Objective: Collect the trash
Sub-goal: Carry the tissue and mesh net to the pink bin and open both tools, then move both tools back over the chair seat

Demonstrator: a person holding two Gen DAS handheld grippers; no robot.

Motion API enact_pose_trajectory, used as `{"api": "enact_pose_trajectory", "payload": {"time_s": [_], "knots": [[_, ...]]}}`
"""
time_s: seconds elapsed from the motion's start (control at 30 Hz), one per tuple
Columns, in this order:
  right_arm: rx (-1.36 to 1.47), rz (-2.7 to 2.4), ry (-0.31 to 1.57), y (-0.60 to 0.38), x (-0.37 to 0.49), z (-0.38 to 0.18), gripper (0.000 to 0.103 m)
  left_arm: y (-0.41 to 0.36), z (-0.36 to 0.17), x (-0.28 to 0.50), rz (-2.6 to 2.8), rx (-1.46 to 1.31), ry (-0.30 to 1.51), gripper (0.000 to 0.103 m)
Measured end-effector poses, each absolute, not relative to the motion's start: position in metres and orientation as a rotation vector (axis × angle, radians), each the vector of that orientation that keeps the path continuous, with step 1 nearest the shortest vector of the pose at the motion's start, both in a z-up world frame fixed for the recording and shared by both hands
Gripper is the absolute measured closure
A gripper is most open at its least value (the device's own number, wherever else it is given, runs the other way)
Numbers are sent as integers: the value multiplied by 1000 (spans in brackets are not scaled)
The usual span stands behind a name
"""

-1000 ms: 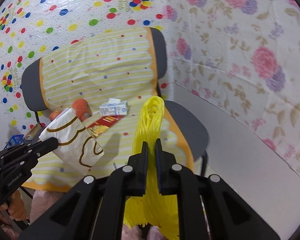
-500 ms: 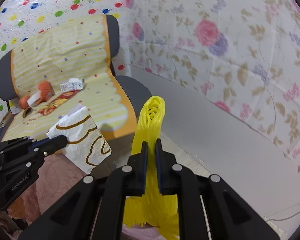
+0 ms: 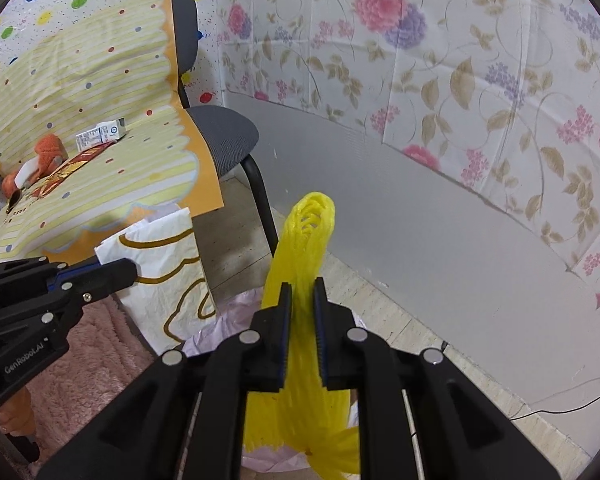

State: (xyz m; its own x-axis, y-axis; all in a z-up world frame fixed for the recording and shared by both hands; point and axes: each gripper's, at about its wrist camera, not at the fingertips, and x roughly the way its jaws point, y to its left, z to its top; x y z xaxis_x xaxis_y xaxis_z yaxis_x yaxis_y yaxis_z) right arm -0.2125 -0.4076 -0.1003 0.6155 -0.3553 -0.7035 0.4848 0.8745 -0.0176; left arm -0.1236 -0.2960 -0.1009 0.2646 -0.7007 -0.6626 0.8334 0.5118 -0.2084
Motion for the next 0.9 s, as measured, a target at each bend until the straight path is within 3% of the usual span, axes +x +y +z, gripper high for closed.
{"api": "enact_pose_trajectory", "payload": {"time_s": [0.07, 0.1, 0.6, 0.9], "knots": [[191, -481, 771, -409, -210, -105, 68, -297, -102, -122, -1042, 192, 779, 56], [191, -478, 771, -410, -209, -107, 64, -296, -102, -121, -1040, 187, 777, 54], [189, -408, 690, -395, -207, -54, 64, -220, -77, -97, -807, 154, 734, 54], [159, -192, 645, -346, -156, -26, 64, -144, -52, -82, -594, 128, 681, 54]]}}
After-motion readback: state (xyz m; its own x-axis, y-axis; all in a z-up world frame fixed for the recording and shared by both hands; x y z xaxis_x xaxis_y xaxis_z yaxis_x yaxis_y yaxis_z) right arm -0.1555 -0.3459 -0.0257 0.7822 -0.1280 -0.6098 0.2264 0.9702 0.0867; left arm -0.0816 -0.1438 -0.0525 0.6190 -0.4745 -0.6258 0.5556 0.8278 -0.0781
